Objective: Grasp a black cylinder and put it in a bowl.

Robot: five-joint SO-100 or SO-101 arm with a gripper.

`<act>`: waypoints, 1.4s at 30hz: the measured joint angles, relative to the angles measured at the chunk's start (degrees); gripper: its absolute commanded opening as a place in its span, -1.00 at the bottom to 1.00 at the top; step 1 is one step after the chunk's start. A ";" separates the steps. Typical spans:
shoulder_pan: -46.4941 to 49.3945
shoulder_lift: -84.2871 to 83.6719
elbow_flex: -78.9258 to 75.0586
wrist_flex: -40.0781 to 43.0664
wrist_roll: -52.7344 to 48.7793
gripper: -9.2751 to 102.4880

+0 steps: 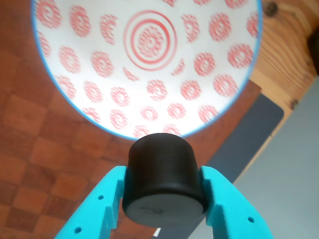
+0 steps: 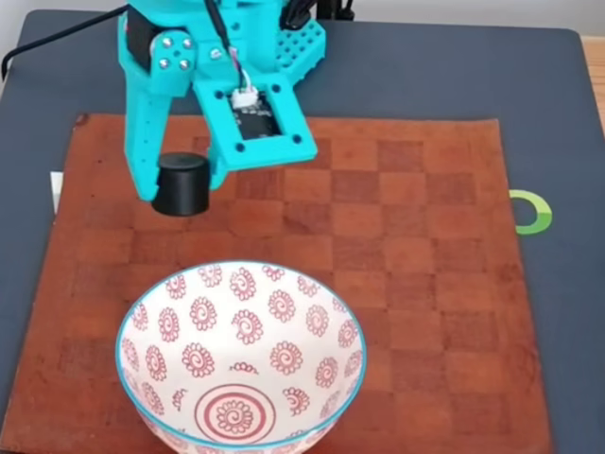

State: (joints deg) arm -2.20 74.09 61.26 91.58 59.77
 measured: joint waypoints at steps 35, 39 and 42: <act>-3.87 -19.95 -20.83 -0.62 0.00 -0.37; -2.90 -20.13 -20.83 -0.44 0.00 -0.41; -1.14 -20.13 -20.83 0.70 0.00 -0.57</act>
State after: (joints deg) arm -3.34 53.96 40.43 92.29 59.77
